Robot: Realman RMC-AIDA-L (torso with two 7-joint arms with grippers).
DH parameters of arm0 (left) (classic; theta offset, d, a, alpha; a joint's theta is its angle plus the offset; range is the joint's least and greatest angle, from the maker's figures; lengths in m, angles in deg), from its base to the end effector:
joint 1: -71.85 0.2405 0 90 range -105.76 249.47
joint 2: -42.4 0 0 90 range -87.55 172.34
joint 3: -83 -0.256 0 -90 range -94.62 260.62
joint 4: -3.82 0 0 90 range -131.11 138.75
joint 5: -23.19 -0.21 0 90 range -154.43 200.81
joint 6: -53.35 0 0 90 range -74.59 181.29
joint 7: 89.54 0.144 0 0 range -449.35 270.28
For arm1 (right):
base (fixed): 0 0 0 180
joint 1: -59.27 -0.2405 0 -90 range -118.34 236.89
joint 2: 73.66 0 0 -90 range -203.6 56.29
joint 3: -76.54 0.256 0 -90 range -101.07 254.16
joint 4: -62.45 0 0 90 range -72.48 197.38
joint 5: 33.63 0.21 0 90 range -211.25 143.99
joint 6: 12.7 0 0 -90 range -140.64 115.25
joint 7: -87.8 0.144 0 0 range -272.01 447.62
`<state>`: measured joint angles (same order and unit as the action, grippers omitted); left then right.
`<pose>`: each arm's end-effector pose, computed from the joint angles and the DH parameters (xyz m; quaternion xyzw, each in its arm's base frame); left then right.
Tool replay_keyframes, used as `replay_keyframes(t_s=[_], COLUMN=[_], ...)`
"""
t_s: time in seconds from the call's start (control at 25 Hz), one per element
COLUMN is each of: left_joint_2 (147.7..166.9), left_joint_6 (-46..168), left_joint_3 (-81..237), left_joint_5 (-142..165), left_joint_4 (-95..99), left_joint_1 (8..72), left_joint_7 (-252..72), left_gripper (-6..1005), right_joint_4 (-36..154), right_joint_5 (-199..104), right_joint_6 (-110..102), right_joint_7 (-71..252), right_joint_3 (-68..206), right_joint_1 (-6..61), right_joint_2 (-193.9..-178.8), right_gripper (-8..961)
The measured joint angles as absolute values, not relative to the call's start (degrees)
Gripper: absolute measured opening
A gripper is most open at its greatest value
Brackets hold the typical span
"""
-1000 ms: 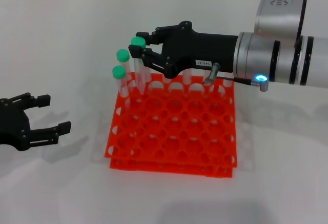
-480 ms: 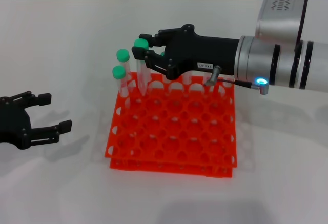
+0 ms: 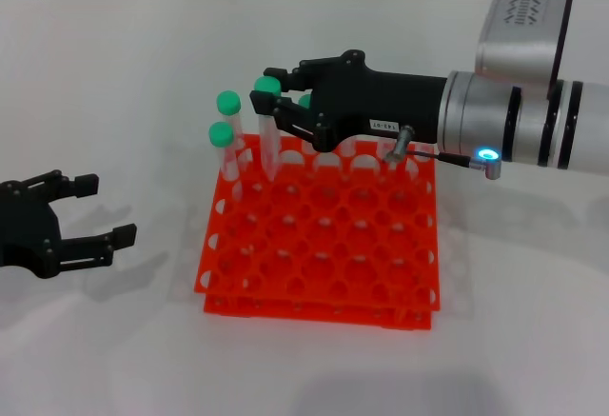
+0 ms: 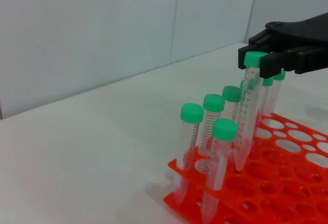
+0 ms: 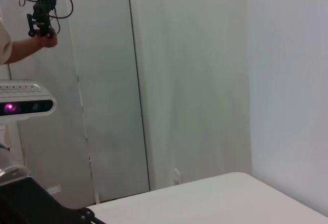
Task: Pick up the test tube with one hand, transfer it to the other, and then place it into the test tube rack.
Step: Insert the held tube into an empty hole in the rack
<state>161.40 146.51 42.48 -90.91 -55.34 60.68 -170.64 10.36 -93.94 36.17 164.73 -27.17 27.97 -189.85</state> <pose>-0.3257 0.2610 0.0625 -0.9315 -0.2334 -0.1640 0.2257 0.1220 0.3589 -0.0767 -0.9374 0.1011 0.2940 0.1568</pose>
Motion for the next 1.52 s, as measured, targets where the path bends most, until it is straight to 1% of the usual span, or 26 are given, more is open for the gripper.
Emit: replay_keyframes(t_s=[1.52], left_joint_2=[161.58], left_joint_6=[146.57], left_joint_3=[42.49], left_joint_5=[-90.98], left_joint_4=[-54.42], left_joint_1=[60.61], left_joint_7=[-169.96], left_gripper=[880], right_joint_4=[14.67], right_joint_5=[-88.11], right_joint_6=[33.59], right_joint_7=[157.87], right_joint_3=[-31.28], right_joint_1=[25.92], right_joint_2=[-189.84], right_gripper=[291])
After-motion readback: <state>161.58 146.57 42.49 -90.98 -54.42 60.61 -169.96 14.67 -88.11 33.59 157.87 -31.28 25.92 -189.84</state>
